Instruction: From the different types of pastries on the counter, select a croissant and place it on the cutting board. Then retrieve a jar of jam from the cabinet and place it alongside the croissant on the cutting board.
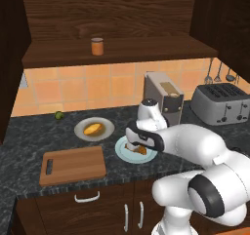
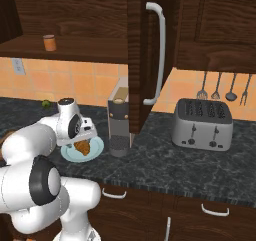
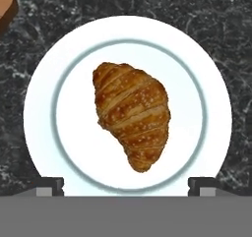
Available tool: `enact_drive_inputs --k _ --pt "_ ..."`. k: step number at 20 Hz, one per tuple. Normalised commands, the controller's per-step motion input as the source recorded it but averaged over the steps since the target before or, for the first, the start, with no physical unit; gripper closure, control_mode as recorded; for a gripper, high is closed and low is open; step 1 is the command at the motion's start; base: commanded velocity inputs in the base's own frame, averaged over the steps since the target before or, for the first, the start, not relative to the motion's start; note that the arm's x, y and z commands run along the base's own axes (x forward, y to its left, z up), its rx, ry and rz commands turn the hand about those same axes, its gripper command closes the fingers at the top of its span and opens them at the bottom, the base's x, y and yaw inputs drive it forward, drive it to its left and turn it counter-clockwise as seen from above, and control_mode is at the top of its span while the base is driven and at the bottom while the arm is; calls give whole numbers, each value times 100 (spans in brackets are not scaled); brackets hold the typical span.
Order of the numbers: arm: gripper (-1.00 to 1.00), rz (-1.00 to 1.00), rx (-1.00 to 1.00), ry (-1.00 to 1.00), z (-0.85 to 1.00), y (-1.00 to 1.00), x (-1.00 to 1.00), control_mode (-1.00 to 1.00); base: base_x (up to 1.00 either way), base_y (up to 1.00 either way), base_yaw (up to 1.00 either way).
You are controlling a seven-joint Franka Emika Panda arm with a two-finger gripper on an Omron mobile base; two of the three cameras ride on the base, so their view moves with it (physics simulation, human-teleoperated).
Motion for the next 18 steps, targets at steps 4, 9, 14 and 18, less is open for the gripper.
enact_drive_inputs --k 4,9,14,18 --pt "-100 0 0 -1 -9 1 21 -100 0 0 0" --pt "-100 0 0 0 -30 2 3 -100 0 0 0" --pt "-100 0 0 -1 -18 0 6 -100 0 0 0" --pt "-100 0 0 -5 -3 0 13 -100 0 0 0"
